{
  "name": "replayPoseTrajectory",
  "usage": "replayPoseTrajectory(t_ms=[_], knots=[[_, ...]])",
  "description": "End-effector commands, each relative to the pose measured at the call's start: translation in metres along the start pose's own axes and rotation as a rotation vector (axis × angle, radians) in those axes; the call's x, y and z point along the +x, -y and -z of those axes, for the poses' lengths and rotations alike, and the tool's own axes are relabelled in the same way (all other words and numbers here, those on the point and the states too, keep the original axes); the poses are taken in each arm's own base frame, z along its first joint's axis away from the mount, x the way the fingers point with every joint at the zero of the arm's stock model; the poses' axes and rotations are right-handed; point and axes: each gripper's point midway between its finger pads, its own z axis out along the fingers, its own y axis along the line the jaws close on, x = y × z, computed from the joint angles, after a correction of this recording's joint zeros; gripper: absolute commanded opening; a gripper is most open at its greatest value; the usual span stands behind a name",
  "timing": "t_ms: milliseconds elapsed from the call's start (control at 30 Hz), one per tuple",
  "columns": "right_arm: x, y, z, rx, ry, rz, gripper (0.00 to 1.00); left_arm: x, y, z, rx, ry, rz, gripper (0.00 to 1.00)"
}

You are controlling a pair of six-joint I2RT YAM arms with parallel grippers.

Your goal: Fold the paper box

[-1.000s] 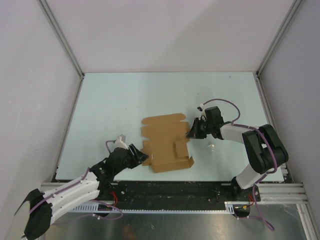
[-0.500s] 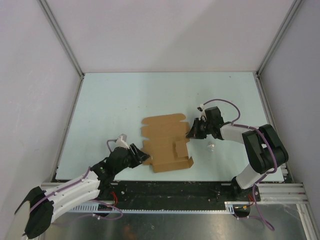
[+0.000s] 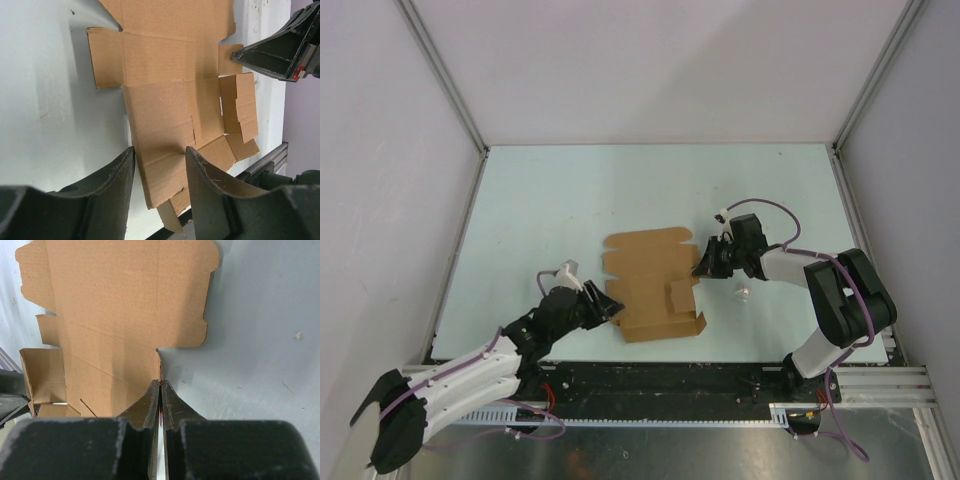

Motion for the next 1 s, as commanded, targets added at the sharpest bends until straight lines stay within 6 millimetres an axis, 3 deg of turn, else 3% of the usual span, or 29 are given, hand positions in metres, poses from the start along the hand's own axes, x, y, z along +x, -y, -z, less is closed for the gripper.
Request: replayPoseTrajectory(t_ms=[0, 633, 767, 967], knots=[[0.009, 0.003, -0.004, 0.002, -0.021, -0.003, 0.06, -0.014, 0.026, 0.000, 0.054, 0.020, -0.036, 0.49], [0.015, 0.002, -0.008, 0.005, -0.036, 0.004, 0.06, -0.008, 0.036, -0.014, 0.025, -0.044, -0.090, 0.47], [0.016, 0.002, -0.009, 0.008, -0.039, 0.009, 0.06, -0.006, 0.042, -0.016, 0.033, -0.055, -0.099, 0.54], [0.018, 0.002, -0.009, 0.009, -0.042, 0.010, 0.06, 0.002, 0.045, -0.022, 0.033, -0.084, -0.110, 0.56]])
